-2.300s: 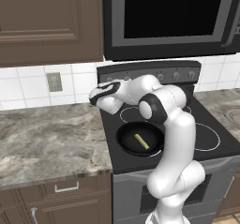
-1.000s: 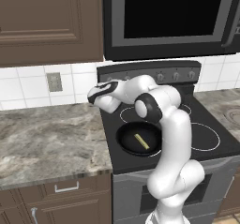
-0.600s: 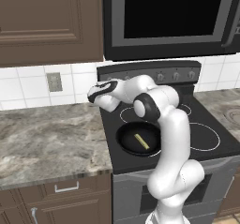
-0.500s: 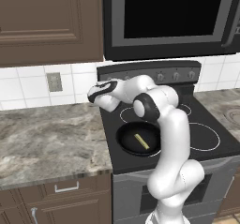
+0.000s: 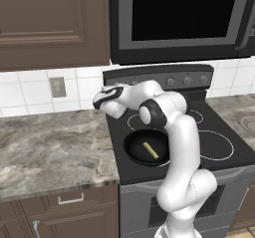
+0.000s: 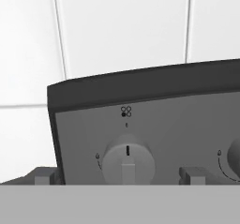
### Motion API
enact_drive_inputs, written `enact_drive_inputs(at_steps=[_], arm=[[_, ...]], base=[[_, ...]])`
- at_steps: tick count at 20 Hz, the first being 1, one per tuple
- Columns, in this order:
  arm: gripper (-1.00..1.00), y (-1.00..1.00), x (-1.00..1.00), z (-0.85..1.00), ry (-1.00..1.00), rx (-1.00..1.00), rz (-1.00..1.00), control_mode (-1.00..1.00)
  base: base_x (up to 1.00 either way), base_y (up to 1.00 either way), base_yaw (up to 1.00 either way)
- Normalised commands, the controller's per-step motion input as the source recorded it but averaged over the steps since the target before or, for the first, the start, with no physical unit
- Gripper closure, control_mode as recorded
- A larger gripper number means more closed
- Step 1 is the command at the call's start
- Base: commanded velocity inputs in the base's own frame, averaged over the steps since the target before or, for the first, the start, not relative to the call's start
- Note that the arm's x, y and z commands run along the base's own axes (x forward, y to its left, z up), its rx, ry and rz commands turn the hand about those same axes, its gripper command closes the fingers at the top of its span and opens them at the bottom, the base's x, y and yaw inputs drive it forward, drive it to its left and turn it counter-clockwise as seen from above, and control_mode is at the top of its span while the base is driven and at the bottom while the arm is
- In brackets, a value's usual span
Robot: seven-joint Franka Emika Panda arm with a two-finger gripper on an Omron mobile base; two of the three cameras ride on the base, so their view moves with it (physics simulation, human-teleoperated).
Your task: Pick up the butter stick and place it in the pan. Then turn on the burner for the pan.
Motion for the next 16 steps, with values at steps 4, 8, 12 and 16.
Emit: enact_drive_inputs(at_steps=[4, 8, 12, 16], arm=[[-1.00, 0.00, 0.14, -0.12, -0.03, 0.00, 0.00, -1.00], [-1.00, -0.02, 0.14, -0.08, -0.03, 0.00, 0.00, -1.00], [-1.00, -0.05, 0.11, -0.08, -0.04, 0.00, 0.00, -1.00], [-1.00, -0.03, 0.09, -0.10, -0.04, 0.00, 0.00, -1.00]], base=[[0.00, 0.00, 0.00], [0.00, 0.00, 0.00], [0.00, 0.00, 0.00], [0.00, 0.00, 0.00]])
